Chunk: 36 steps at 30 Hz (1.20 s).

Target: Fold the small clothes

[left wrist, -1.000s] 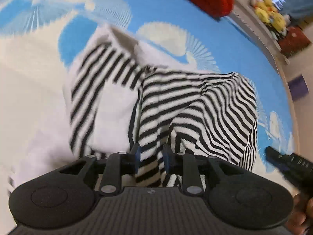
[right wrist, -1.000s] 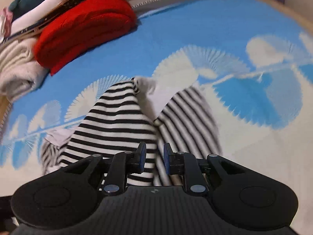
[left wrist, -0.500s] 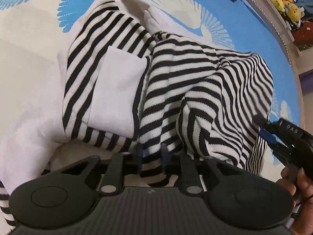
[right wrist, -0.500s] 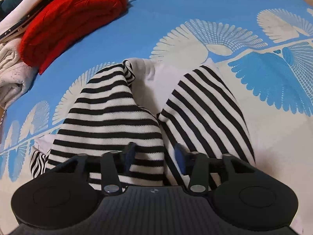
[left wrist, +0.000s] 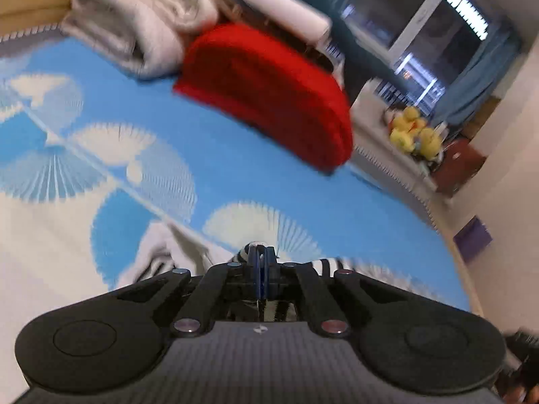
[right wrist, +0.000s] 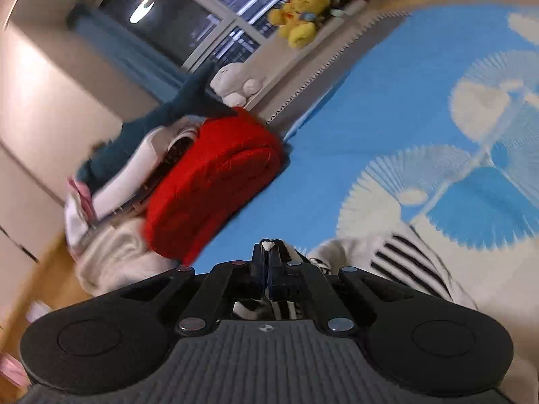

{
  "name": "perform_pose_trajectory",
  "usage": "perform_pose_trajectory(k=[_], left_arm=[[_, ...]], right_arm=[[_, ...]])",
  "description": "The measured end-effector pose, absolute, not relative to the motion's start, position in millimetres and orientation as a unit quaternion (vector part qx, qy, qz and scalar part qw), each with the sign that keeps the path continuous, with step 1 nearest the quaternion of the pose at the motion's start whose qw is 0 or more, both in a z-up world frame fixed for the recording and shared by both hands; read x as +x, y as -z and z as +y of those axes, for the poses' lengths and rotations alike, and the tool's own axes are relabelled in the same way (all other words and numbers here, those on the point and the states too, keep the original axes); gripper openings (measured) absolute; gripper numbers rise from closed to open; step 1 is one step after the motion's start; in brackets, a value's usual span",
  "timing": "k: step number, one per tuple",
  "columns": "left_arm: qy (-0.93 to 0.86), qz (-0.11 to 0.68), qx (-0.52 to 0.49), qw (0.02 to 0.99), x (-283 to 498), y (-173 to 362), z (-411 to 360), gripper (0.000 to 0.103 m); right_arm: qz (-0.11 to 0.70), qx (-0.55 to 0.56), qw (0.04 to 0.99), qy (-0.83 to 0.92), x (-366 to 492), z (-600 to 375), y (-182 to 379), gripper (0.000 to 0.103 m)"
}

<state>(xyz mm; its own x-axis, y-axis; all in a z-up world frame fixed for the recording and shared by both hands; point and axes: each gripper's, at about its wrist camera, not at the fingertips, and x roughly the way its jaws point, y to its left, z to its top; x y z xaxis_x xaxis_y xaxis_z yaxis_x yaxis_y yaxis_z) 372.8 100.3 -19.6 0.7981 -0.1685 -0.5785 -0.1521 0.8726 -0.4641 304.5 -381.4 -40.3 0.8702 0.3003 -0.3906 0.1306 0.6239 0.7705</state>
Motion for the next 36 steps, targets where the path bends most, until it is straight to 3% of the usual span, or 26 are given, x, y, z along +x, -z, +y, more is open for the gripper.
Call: perform_pose_trajectory(k=[1,4,6,7,9,10,11,12,14,18,19,20,21,22,23,27,29,33,34,36], left_arm=[[0.004,0.334,-0.248,0.909,373,22,102,0.002],[-0.033,0.468,-0.234,0.851,378,61,107,0.002],[-0.035,0.567,-0.270,0.777,376,99,115,0.003],[-0.037,0.577,-0.304,0.757,370,108,121,0.003],[-0.047,0.565,-0.314,0.761,365,103,127,0.011],[-0.048,0.554,-0.307,0.772,367,97,127,0.025],[-0.049,0.540,-0.303,0.784,369,91,128,0.040],[-0.047,0.531,-0.303,0.790,371,88,128,0.045],[-0.045,0.529,-0.310,0.788,376,91,128,0.048],[-0.048,0.554,-0.324,0.765,385,115,122,0.045],[-0.046,0.559,-0.324,0.762,386,118,121,0.037],[-0.038,0.562,-0.323,0.760,383,117,121,0.016],[-0.031,0.558,-0.324,0.763,384,115,119,0.004],[-0.027,0.544,-0.326,0.773,384,110,118,0.002],[-0.020,0.517,-0.324,0.792,384,99,117,0.002],[0.004,0.446,-0.299,0.844,378,61,117,0.002],[-0.004,0.466,-0.285,0.838,376,67,118,0.002],[-0.054,0.574,-0.289,0.764,377,115,124,0.005],[-0.056,0.586,-0.299,0.751,377,120,127,0.011],[-0.045,0.574,-0.289,0.765,379,109,126,0.012]], right_arm=[[0.271,0.432,0.859,-0.041,299,-383,46,0.001],[0.437,0.380,0.815,0.006,296,-369,83,0.001],[0.508,0.379,0.773,0.026,292,-364,111,0.001],[0.533,0.371,0.759,0.041,292,-362,120,0.003],[0.540,0.362,0.758,0.058,295,-362,122,0.008],[0.532,0.361,0.764,0.057,297,-362,119,0.008],[0.521,0.357,0.773,0.057,301,-362,115,0.014],[0.511,0.350,0.783,0.058,305,-363,111,0.020],[0.500,0.328,0.799,0.068,309,-362,108,0.050],[0.512,0.315,0.796,0.065,314,-356,121,0.050],[0.517,0.318,0.793,0.058,317,-356,125,0.050],[0.524,0.315,0.790,0.050,321,-352,130,0.044],[0.527,0.309,0.791,0.042,322,-348,132,0.036],[0.523,0.307,0.795,0.034,322,-345,130,0.009],[0.509,0.312,0.801,0.032,329,-345,127,0.004],[0.398,0.334,0.854,0.015,320,-353,81,0.004],[0.386,0.313,0.867,0.030,316,-357,72,0.004],[0.508,0.292,0.808,0.058,326,-357,119,0.004],[0.543,0.290,0.786,0.057,328,-354,135,0.007],[0.551,0.281,0.783,0.073,325,-350,142,0.018]])
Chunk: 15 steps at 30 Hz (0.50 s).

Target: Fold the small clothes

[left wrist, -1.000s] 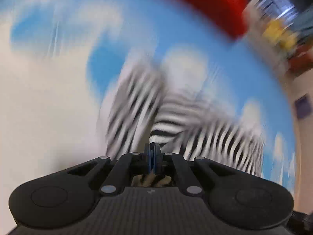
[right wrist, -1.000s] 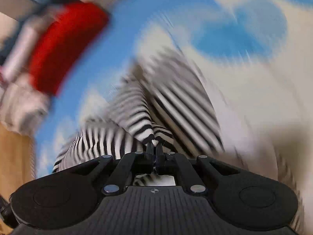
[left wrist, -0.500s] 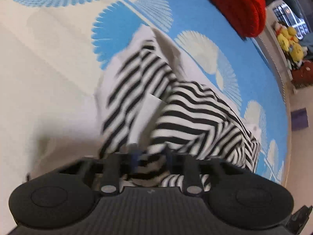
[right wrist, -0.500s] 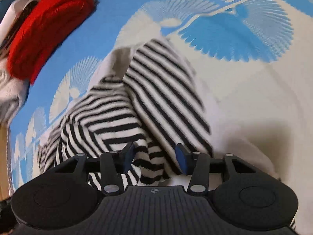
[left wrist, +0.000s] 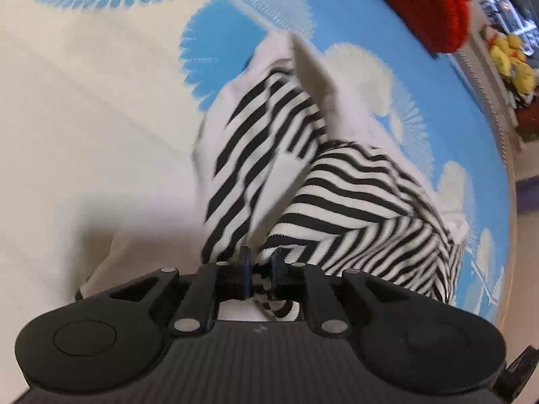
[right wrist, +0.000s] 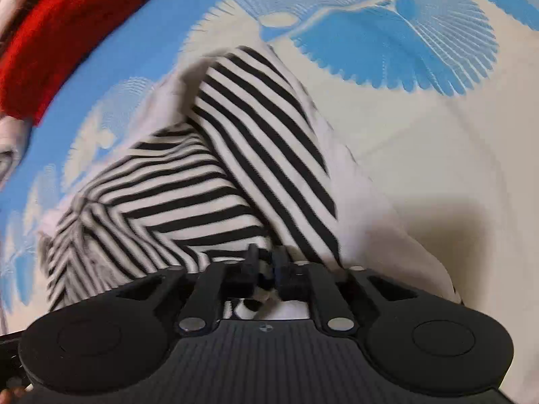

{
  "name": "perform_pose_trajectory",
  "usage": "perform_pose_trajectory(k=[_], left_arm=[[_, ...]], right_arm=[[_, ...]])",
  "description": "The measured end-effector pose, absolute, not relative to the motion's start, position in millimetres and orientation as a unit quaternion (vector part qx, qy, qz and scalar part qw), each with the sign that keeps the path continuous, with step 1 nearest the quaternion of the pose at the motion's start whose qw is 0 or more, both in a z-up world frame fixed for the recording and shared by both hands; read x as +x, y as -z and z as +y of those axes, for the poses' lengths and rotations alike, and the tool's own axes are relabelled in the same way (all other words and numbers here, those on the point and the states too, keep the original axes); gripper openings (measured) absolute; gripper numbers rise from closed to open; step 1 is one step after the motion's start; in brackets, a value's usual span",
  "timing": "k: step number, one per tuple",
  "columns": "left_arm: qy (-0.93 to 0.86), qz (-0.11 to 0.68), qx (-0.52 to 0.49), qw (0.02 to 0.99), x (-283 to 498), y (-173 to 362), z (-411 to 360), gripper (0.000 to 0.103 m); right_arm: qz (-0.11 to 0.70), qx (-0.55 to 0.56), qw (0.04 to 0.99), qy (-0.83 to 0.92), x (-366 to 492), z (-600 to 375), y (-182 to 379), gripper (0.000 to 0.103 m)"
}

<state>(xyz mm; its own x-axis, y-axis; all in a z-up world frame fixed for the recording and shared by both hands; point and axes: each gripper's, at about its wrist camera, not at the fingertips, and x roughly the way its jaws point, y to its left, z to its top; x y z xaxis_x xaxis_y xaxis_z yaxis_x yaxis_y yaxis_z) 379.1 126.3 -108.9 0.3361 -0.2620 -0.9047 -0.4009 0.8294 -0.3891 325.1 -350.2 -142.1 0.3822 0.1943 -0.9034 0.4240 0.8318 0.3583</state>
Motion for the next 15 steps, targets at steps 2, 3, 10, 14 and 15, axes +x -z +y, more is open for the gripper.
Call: perform_pose_trajectory(k=[2,3,10,14,15], left_arm=[[-0.043,0.532,-0.246,0.809,380,83,120,0.024],[-0.044,0.510,-0.224,0.830,377,72,114,0.024],[0.066,0.501,-0.155,0.849,375,71,74,0.021],[0.010,0.586,-0.084,0.806,376,115,71,0.002],[0.015,0.580,-0.101,0.808,374,109,72,0.002]], right_arm=[[0.522,0.262,0.807,0.085,324,-347,125,0.024],[0.497,0.251,0.826,0.089,323,-345,115,0.025],[0.427,0.184,0.885,-0.009,320,-310,83,0.031],[0.554,0.182,0.812,0.014,329,-308,139,0.022],[0.551,0.200,0.810,0.022,326,-313,142,0.021]])
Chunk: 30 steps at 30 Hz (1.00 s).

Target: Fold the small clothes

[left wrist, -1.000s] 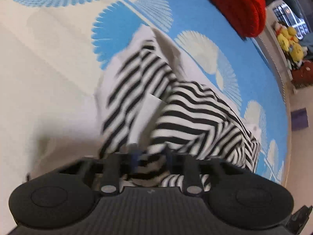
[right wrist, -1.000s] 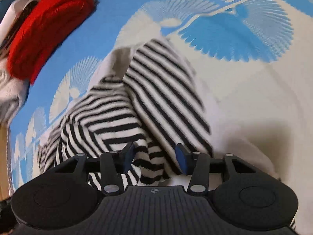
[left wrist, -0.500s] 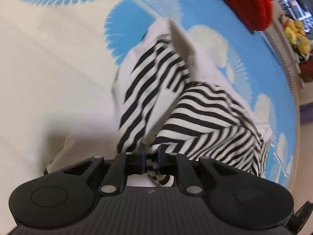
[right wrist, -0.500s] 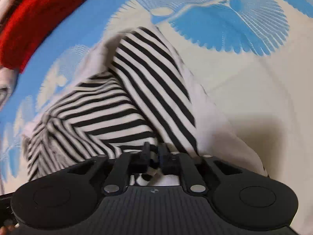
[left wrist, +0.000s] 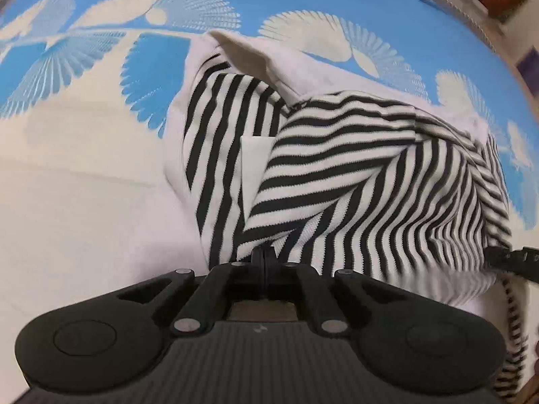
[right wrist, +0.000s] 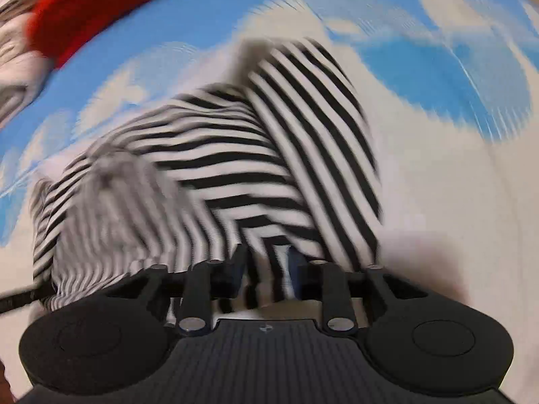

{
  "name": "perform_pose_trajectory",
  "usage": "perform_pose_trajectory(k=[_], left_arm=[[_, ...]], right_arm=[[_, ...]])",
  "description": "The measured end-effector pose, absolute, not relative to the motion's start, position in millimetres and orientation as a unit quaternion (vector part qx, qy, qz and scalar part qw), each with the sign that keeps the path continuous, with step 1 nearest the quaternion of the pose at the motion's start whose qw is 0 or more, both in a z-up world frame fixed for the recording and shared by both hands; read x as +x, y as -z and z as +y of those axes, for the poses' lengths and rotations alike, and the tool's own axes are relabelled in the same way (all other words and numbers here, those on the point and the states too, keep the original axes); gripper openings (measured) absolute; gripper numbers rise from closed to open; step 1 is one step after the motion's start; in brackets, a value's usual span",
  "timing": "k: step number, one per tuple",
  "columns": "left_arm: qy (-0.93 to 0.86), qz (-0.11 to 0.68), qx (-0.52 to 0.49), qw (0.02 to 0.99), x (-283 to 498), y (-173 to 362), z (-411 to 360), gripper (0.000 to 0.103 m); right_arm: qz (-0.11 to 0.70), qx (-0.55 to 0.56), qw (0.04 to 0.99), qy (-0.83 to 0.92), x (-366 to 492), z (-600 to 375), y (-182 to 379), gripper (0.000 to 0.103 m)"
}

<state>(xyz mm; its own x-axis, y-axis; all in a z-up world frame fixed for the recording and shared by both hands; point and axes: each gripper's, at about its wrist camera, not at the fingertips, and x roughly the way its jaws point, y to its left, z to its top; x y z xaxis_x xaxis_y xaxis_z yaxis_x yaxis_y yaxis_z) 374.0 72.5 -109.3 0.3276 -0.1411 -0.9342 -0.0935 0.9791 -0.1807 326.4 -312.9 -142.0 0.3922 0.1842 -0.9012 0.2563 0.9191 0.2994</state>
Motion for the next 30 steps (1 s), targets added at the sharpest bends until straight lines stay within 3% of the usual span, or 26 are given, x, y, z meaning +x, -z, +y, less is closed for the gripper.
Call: perform_pose_trajectory(k=[4,7,9,13,18,26,30], left_arm=[[0.050,0.529,-0.093,0.842,364,90,63,0.004],[0.024,0.604,-0.073,0.794,360,127,64,0.002],[0.029,0.574,-0.087,0.814,345,101,65,0.004],[0.065,0.481,-0.065,0.872,303,20,66,0.019],[0.089,0.428,-0.076,0.896,214,-37,90,0.019],[0.075,0.449,-0.186,0.870,114,12,116,0.019],[0.035,0.490,-0.141,0.860,101,39,110,0.019]], right_arm=[[0.535,0.173,0.827,0.000,325,-311,131,0.021],[0.557,0.171,0.813,-0.020,318,-311,138,0.021],[0.537,0.190,0.822,-0.019,312,-319,118,0.021],[0.434,0.194,0.879,-0.029,269,-340,50,0.023],[0.360,0.192,0.913,-0.029,182,-374,-6,0.027],[0.393,0.195,0.898,0.026,75,-396,41,0.028],[0.406,0.194,0.892,0.051,52,-398,69,0.028]])
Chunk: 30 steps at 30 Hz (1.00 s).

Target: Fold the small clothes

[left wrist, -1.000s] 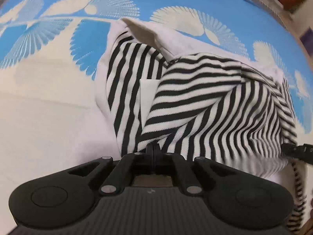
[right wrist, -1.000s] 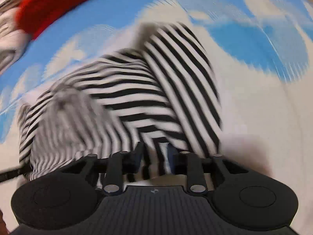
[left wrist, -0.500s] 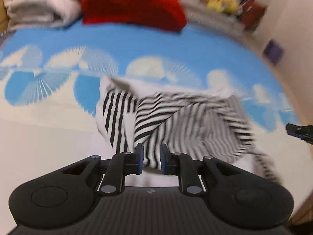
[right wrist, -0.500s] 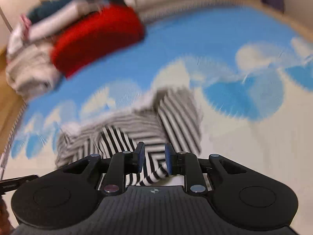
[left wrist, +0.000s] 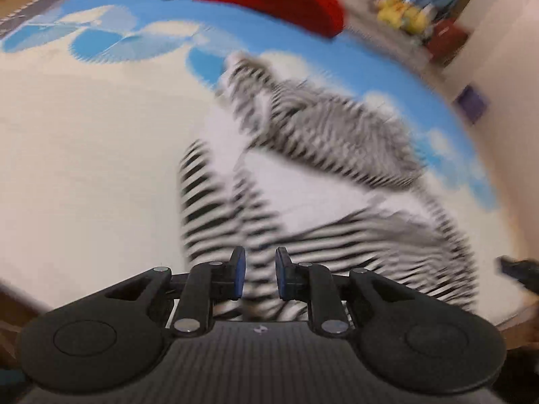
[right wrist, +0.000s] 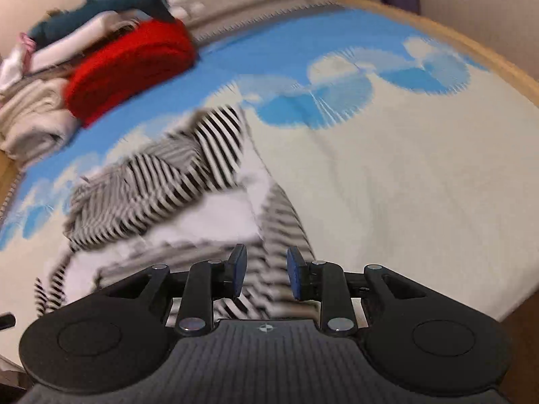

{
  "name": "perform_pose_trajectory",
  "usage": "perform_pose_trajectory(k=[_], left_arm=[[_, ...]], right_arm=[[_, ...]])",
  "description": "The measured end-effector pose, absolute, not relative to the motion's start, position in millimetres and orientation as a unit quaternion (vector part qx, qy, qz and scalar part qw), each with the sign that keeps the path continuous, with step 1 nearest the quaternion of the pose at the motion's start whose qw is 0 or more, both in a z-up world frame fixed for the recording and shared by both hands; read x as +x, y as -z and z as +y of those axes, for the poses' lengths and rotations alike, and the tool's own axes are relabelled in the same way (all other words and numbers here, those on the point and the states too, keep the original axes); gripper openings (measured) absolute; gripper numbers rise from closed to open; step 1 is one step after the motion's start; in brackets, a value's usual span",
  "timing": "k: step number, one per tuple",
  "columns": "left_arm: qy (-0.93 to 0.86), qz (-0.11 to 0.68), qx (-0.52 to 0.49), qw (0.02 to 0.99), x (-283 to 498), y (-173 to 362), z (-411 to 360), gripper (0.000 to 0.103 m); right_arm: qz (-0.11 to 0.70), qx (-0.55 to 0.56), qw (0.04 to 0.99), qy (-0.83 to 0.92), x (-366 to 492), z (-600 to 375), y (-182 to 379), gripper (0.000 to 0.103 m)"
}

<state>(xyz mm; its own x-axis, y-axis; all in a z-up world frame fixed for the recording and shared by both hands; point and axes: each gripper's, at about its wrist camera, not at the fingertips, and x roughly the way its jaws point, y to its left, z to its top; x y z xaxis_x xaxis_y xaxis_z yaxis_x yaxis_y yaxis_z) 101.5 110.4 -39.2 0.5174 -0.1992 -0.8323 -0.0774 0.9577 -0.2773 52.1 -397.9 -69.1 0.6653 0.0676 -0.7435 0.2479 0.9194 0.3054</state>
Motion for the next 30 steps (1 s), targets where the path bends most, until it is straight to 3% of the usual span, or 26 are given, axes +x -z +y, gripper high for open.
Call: perform_pose_trajectory(k=[3,7,8,10,19,22,25,30], left_arm=[[0.025,0.494,-0.163,0.853,98,43,116,0.027],[0.004,0.508,-0.185,0.841,95,50,128,0.055],[0.004,0.514,-0.187,0.837,97,53,129,0.057],[0.000,0.523,-0.191,0.831,100,59,131,0.057],[-0.034,0.534,-0.259,0.804,104,75,149,0.057],[-0.038,0.515,-0.296,0.804,101,72,161,0.057],[-0.056,0.534,-0.277,0.797,104,77,162,0.056],[-0.045,0.565,-0.247,0.786,113,91,149,0.055]], right_arm=[[0.411,0.193,0.890,0.044,41,-400,84,0.028],[0.457,0.227,0.858,0.048,39,-403,110,0.035],[0.463,0.233,0.854,0.042,39,-403,115,0.042],[0.476,0.227,0.848,0.045,40,-401,121,0.050],[0.495,0.247,0.831,0.052,46,-407,136,0.050],[0.466,0.278,0.837,0.068,40,-419,127,0.050],[0.450,0.285,0.841,0.099,36,-431,124,0.050],[0.508,0.267,0.813,0.099,46,-425,151,0.050]])
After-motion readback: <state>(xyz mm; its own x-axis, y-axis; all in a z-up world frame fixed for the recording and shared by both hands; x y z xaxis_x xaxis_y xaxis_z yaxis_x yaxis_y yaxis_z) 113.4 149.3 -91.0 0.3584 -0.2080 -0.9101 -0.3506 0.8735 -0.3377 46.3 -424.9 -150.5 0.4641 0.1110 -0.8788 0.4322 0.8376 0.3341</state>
